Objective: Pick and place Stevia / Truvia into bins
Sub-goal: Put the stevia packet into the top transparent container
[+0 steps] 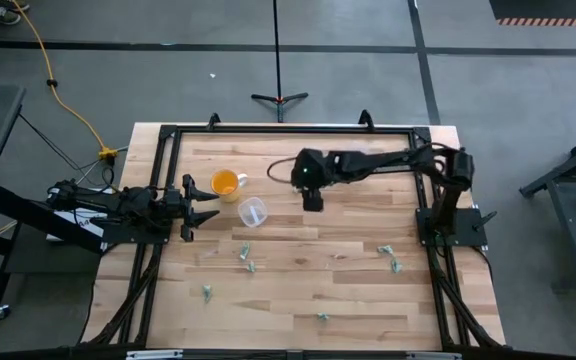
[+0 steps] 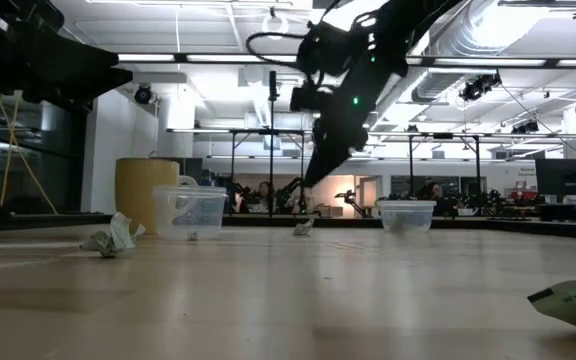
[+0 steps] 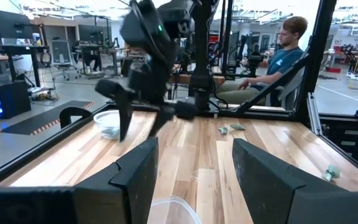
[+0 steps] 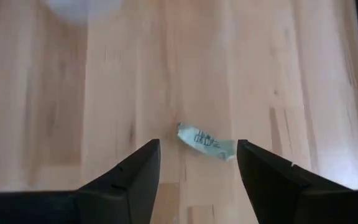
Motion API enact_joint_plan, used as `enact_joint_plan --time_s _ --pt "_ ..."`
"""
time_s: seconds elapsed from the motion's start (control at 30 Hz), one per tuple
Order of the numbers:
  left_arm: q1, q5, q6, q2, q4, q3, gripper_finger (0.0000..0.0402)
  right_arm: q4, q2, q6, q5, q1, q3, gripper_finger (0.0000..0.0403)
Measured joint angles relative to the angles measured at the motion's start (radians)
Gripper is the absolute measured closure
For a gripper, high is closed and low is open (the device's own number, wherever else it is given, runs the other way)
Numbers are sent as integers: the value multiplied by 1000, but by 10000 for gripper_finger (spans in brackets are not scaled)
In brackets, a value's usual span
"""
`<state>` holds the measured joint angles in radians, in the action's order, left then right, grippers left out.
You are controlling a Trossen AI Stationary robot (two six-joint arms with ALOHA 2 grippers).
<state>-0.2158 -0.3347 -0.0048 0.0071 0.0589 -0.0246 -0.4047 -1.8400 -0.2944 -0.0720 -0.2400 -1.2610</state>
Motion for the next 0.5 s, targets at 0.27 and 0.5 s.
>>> enact_joint_plan --time_s 0.27,0.5 --pt "0 0 0 0 2 0 160 81 -82 -93 53 -19 0 179" --pt "0 0 0 0 1 0 160 100 -126 -184 133 -54 0 186"
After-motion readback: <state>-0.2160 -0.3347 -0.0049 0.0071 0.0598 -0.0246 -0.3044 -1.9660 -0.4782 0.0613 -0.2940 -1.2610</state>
